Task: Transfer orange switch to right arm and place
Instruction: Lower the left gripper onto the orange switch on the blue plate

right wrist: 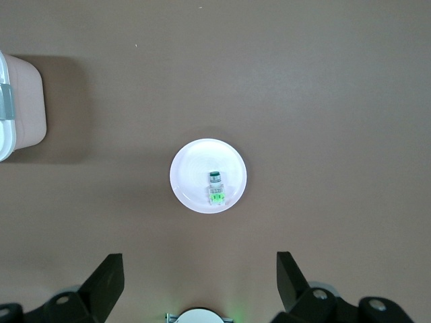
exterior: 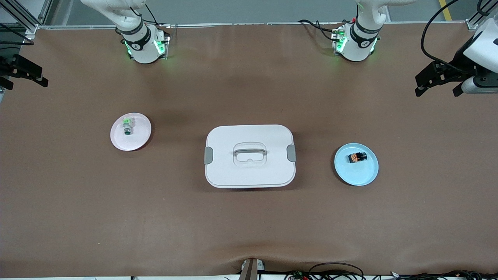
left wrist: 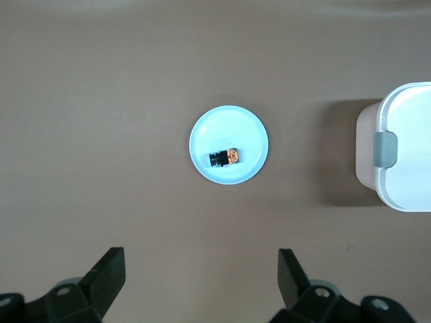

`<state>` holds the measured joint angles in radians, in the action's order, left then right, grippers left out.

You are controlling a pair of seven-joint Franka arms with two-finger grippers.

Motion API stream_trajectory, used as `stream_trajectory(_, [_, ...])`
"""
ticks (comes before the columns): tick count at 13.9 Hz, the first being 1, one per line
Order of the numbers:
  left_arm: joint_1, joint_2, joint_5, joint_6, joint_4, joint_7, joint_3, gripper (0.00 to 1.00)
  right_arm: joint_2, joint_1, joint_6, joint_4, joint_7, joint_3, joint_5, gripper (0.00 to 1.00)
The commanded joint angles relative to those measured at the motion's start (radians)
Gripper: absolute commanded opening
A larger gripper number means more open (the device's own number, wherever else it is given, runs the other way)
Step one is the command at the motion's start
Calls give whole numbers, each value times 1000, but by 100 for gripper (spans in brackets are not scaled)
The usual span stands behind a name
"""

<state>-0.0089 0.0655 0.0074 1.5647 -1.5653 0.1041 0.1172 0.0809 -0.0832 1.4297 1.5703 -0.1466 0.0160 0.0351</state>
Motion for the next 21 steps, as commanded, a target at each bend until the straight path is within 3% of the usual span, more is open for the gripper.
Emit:
stream_trajectory(1, [3, 7, 20, -20, 11, -4, 7, 100, 33, -3, 15, 34, 18, -7, -4, 100])
stream_trajectory(6, [10, -44, 17, -14, 19, -21, -1, 100, 33, -3, 14, 36, 18, -7, -4, 100])
stream_trajectory(9, [7, -88, 35, 44, -33, -18, -5, 100, 33, -4, 14, 36, 18, -7, -4, 100])
stream_trajectory(15, [26, -99, 68, 441, -342, -15, -5, 100, 34, -3, 17, 39, 18, -7, -4, 100])
stream_trajectory(21, [40, -237, 68, 717, -461, 5, -1, 100, 40, -1, 34, 45, 18, -8, -1, 100])
